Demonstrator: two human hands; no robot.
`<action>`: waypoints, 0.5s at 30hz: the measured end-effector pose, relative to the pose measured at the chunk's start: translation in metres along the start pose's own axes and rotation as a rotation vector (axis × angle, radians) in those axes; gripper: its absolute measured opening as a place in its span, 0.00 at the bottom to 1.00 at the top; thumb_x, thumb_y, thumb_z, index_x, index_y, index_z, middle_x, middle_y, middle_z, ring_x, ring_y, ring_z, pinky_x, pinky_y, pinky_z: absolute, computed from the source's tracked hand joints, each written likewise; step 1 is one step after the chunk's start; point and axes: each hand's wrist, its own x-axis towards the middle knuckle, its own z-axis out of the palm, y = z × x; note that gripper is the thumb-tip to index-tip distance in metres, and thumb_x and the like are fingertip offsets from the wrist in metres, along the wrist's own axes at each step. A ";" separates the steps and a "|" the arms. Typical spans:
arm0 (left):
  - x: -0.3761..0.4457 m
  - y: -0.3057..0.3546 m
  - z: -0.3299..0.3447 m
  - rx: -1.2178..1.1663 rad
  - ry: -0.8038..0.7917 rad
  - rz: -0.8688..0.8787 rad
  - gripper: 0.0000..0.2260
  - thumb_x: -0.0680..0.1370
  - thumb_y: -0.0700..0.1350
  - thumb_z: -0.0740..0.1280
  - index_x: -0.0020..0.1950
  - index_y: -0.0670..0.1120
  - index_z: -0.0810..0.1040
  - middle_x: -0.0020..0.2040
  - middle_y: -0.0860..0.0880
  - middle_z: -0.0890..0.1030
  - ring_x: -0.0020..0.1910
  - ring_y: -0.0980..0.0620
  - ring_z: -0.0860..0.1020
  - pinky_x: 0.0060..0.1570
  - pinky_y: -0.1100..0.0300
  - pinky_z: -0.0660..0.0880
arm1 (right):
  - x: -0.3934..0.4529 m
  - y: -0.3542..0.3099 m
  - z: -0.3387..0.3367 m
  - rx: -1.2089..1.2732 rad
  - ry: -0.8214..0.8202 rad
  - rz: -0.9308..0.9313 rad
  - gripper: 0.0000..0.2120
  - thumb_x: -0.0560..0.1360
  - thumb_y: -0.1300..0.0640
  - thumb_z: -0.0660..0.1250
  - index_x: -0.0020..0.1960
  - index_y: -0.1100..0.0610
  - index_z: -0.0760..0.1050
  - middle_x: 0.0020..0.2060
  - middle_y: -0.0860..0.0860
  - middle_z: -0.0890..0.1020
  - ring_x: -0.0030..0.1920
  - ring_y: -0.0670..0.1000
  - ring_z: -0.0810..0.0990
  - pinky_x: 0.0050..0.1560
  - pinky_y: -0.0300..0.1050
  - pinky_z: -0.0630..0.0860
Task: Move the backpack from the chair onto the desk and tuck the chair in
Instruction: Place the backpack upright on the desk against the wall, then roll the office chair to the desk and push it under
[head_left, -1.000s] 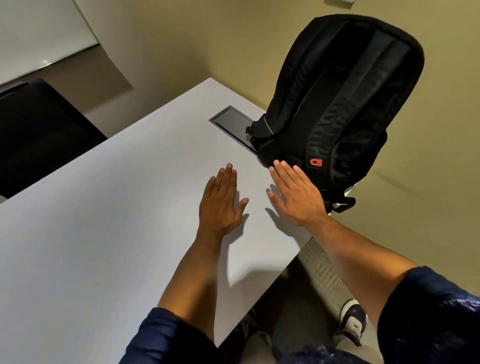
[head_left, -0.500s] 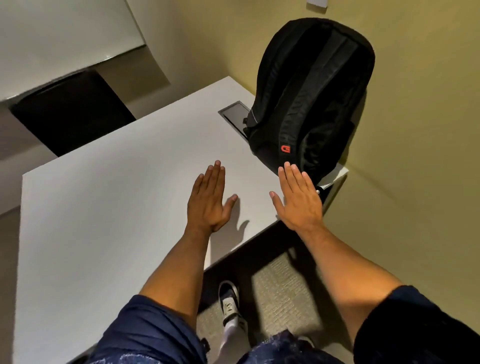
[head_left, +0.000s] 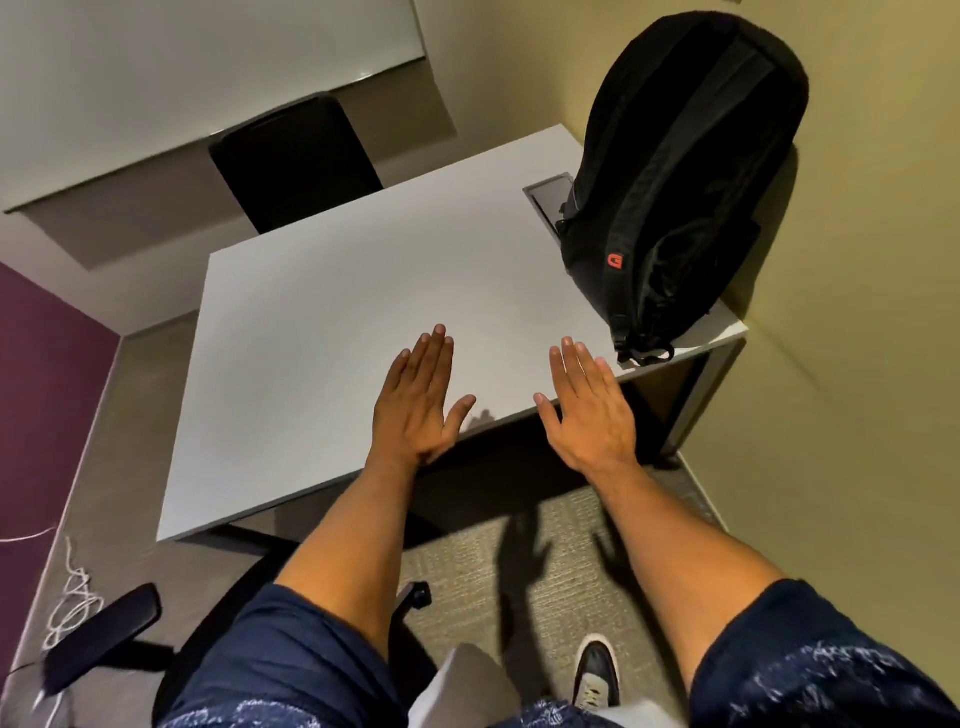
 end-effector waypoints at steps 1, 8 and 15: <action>-0.006 -0.001 -0.003 0.003 -0.005 -0.006 0.34 0.83 0.63 0.50 0.84 0.43 0.53 0.84 0.46 0.52 0.83 0.48 0.50 0.80 0.48 0.52 | -0.002 -0.004 0.000 -0.005 -0.009 -0.011 0.33 0.84 0.41 0.48 0.83 0.59 0.53 0.82 0.57 0.54 0.82 0.54 0.50 0.81 0.54 0.47; -0.050 -0.017 -0.012 0.026 -0.026 -0.070 0.34 0.83 0.62 0.49 0.84 0.44 0.51 0.84 0.46 0.51 0.83 0.49 0.49 0.80 0.49 0.49 | -0.014 -0.038 0.004 -0.034 -0.083 -0.082 0.33 0.85 0.40 0.44 0.83 0.58 0.48 0.83 0.56 0.50 0.83 0.54 0.47 0.81 0.54 0.44; -0.104 -0.043 -0.012 0.031 -0.066 -0.131 0.35 0.83 0.63 0.48 0.84 0.44 0.51 0.84 0.46 0.51 0.82 0.48 0.50 0.80 0.51 0.47 | -0.033 -0.086 0.013 -0.031 -0.128 -0.134 0.33 0.85 0.40 0.44 0.83 0.58 0.47 0.83 0.56 0.49 0.83 0.54 0.46 0.81 0.54 0.43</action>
